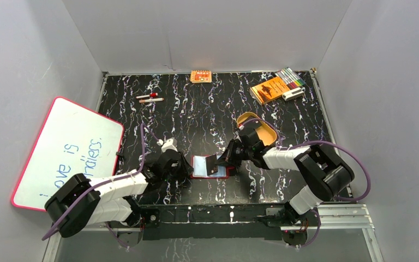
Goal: Put the credit cards into the card holder
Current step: Insert the credit card into the card holder.
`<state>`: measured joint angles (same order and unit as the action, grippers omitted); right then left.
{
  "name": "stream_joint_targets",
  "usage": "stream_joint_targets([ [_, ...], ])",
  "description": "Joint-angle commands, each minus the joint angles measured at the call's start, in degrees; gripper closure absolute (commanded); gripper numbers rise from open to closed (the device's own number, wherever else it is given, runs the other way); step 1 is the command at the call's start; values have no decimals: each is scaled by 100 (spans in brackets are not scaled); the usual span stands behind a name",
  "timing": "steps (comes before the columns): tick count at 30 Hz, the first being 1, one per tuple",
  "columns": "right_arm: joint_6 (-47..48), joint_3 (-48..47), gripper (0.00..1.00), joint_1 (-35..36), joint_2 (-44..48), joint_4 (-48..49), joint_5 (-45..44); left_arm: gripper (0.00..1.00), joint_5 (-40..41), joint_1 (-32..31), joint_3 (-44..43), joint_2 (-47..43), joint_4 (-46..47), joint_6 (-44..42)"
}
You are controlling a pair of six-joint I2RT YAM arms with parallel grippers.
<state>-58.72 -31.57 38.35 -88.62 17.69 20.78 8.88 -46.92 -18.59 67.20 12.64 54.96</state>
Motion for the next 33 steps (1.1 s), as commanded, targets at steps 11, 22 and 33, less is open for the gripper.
stream_joint_targets([
  [11, -61, -320, 100, 271, -284, -60, -451, 78, -14, 33, 7, 63, -218, -125],
  [22, -78, -438, 100, 460, -547, 178, -285, 78, -45, 27, -34, 153, -231, -185],
  [33, -55, -538, 75, 539, -564, 153, -248, 69, 276, 32, -175, -27, -736, -239],
])
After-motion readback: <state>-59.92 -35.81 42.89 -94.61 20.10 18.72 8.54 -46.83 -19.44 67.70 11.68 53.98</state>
